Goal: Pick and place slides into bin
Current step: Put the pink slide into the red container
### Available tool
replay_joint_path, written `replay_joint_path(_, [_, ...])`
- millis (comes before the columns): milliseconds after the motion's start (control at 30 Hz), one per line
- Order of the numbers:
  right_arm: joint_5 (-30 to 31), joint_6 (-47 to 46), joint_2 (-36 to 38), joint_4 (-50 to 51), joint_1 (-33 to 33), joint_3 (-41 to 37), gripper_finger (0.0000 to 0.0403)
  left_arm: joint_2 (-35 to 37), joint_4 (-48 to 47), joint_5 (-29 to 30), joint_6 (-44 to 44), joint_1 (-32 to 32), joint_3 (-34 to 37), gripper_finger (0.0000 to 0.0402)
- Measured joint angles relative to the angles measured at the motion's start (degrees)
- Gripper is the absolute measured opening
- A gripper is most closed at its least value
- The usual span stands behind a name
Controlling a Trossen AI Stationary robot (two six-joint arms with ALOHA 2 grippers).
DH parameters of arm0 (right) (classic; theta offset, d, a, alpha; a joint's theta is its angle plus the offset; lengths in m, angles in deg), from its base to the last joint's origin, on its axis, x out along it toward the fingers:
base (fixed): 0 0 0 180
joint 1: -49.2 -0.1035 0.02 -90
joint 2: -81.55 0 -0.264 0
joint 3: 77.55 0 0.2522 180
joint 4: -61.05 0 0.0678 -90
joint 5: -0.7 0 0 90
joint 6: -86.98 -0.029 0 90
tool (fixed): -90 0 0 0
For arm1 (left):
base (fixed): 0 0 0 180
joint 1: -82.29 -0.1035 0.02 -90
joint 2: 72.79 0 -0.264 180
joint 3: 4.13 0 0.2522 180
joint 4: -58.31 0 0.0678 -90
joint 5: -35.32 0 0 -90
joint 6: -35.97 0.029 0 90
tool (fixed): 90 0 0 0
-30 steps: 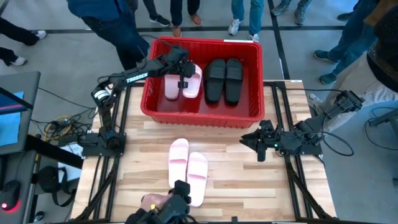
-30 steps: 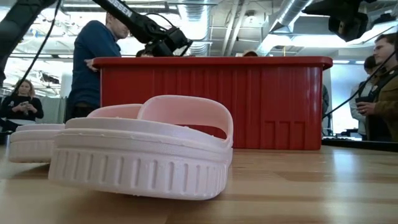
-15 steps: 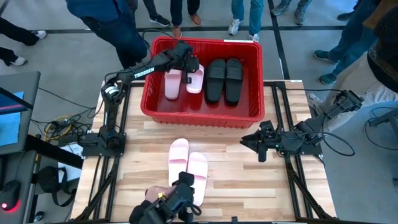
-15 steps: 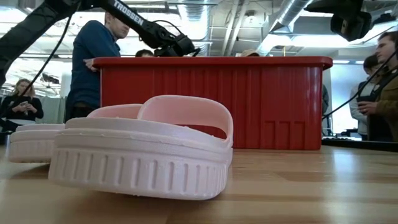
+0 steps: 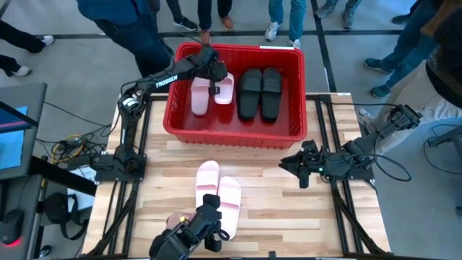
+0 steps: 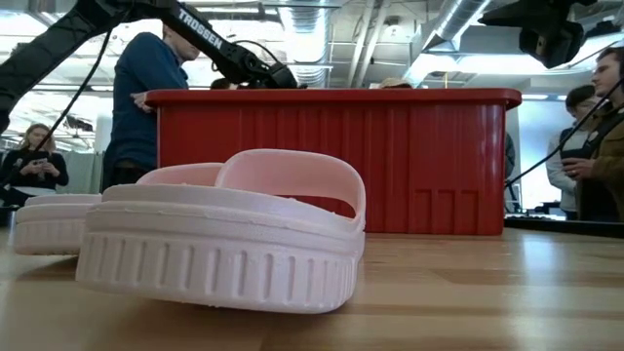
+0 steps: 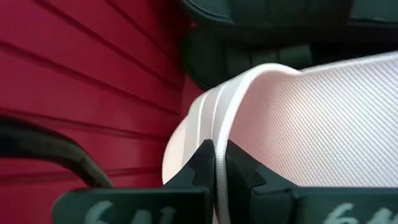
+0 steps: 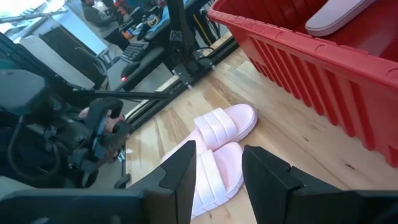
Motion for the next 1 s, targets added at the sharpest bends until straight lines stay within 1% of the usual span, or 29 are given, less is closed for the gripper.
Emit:
replay_joint_path(167, [-0.1, -1.2, 0.0, 0.0, 0.0, 0.0, 0.0118, -1.2, 0.5, 0.0, 0.1, 0.3, 0.1, 0.0])
replay_joint_path(600, [-0.2, -1.1, 0.0, 0.0, -0.1, 0.0, 0.0118, -1.2, -0.2, -0.4, 0.7, -1.1, 0.1, 0.0])
replay_joint_path(767, [-0.2, -1.2, 0.0, -0.1, -0.1, 0.0, 0.0118, -1.4, -0.2, -1.3, 2.3, -0.9, 0.1, 0.0])
replay_joint_path(1000, [-0.2, -1.7, 0.0, -0.4, -0.2, 0.0, 0.0118, -3.2, -1.5, 0.1, 4.1, 0.0, 0.1, 0.0])
